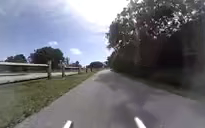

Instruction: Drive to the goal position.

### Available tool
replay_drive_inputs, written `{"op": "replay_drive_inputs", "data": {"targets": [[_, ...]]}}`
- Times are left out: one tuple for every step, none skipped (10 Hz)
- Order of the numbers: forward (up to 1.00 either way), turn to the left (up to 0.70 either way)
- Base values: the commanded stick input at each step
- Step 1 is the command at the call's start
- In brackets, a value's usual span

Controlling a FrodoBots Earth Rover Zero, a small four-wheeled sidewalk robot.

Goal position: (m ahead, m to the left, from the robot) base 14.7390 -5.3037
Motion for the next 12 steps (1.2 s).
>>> {"op": "replay_drive_inputs", "data": {"targets": [[0.50, -0.50], [0.50, -0.50], [0.50, -0.38], [0.50, -0.09], [0.50, 0.00], [0.50, 0.00], [0.50, 0.00], [0.50, 0.00], [0.50, 0.00], [0.50, 0.00], [0.50, 0.00], [0.50, 0.00]]}}
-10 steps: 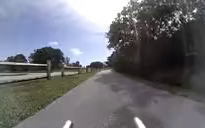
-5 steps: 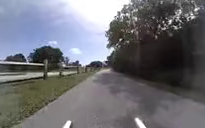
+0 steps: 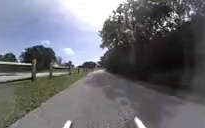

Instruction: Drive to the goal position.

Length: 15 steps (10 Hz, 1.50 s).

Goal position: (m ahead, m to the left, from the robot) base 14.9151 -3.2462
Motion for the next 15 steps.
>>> {"op": "replay_drive_inputs", "data": {"targets": [[0.50, 0.00], [0.50, 0.00], [0.50, 0.00], [0.50, 0.00], [0.50, 0.00], [0.50, 0.00], [0.50, 0.00], [0.50, 0.00], [0.50, 0.00], [0.50, 0.00], [0.50, 0.00], [0.50, 0.00], [0.50, 0.00], [0.50, 0.00], [0.50, 0.00]]}}
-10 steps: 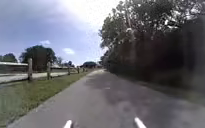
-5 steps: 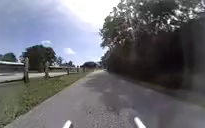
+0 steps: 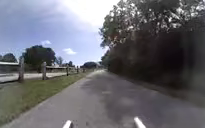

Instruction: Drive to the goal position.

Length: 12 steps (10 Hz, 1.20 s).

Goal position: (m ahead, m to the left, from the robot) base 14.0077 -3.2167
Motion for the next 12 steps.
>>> {"op": "replay_drive_inputs", "data": {"targets": [[0.50, 0.00], [0.50, 0.00], [0.50, 0.00], [0.50, 0.00], [0.50, 0.00], [0.50, 0.00], [0.50, 0.00], [0.50, 0.00], [0.50, 0.00], [0.50, 0.00], [0.50, 0.00], [0.50, 0.00]]}}
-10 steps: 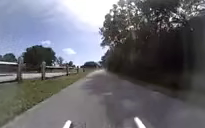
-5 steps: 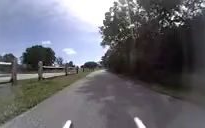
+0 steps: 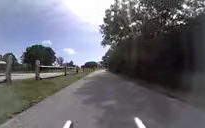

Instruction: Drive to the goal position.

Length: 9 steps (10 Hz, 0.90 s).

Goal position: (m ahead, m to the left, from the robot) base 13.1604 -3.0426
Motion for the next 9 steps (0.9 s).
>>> {"op": "replay_drive_inputs", "data": {"targets": [[0.50, 0.00], [0.50, 0.00], [0.50, 0.00], [0.50, 0.00], [0.50, 0.00], [0.50, 0.00], [0.50, 0.00], [0.50, 0.00], [0.50, 0.00]]}}
